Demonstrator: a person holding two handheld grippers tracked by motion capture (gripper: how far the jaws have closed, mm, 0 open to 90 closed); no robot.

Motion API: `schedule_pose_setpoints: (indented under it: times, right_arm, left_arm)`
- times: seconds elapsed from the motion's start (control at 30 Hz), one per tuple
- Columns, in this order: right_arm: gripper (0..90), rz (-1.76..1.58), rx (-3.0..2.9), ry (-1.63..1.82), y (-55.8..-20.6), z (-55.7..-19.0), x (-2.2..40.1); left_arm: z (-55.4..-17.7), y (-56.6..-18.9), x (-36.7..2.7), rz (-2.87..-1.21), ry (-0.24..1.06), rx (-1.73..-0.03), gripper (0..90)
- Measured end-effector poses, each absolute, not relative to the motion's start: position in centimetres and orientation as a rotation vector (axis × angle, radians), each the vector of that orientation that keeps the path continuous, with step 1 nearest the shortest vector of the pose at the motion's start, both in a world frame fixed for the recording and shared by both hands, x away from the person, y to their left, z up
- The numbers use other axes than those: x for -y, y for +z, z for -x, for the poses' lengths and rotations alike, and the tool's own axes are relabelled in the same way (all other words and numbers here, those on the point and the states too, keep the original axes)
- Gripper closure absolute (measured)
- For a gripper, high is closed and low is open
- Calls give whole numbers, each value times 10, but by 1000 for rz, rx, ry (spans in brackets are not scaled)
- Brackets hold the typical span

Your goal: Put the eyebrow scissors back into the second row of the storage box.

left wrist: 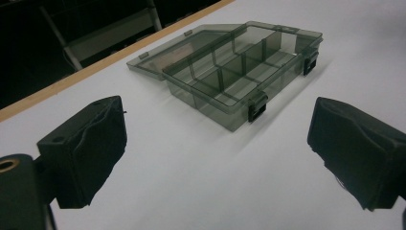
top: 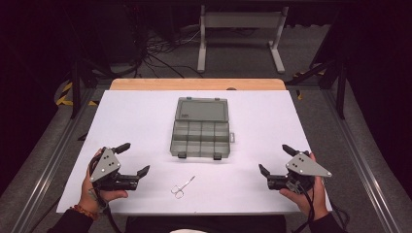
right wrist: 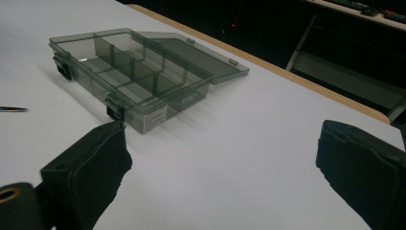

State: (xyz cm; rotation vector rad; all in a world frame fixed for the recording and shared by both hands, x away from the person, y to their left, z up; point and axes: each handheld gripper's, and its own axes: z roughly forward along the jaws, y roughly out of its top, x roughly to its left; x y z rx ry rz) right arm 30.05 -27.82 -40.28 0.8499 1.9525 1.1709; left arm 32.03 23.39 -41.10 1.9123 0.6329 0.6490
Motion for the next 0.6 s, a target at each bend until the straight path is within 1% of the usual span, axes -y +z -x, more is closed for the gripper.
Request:
schedule_pose_setpoints:
  times: [0.3, 0.4, 0.53, 0.6]
  right_arm:
    - [49, -845, -1971, 1151, -404, -302, 274]
    - [51, -846, -1970, 1144, -404, -302, 275]
    - [51, -853, -1968, 1140, -405, -303, 276]
    - [52, -860, -1972, 1132, -406, -302, 276]
  left_arm:
    - [-321, -414, -233, -1939, 622, -636, 79]
    - [-321, -415, -230, -1960, 619, -616, 95]
    - [-324, -418, -224, -1992, 572, -616, 112]
    - [-325, -418, -219, -1999, 534, -613, 137]
